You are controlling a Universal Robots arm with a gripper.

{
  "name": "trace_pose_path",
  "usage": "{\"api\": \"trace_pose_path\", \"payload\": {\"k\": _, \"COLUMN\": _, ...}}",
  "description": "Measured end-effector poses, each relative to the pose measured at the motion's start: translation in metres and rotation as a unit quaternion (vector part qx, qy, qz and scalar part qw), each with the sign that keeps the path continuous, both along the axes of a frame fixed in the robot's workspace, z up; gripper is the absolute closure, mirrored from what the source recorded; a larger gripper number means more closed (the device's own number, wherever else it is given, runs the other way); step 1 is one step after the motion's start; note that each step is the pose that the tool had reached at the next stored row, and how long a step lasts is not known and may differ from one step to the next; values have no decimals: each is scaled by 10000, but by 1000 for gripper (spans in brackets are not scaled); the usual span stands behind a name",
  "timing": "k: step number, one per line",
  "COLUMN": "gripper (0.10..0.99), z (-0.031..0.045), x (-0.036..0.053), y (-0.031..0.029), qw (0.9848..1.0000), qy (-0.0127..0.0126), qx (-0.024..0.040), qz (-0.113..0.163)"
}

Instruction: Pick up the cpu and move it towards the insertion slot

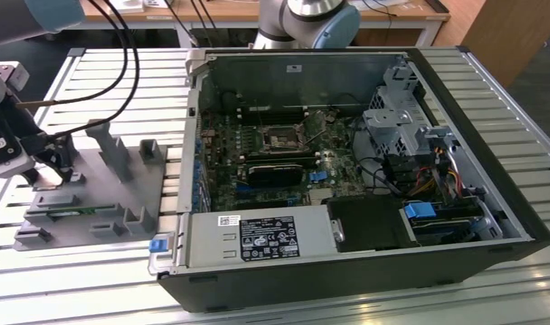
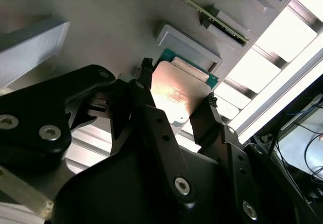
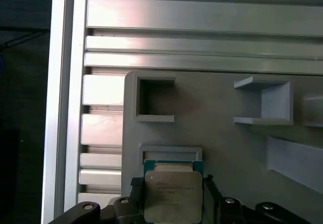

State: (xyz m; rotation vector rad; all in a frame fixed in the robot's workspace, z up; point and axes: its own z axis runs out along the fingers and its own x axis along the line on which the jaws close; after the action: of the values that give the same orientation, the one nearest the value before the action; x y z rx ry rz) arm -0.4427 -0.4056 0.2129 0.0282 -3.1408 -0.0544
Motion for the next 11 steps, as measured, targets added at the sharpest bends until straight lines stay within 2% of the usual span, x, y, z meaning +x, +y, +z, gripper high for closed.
{"api": "trace_pose_path", "payload": {"k": 11, "gripper": 541, "z": 94, "x": 0, "y": 2, "qw": 10000, "qy": 1, "qx": 0, "qz": 0}}
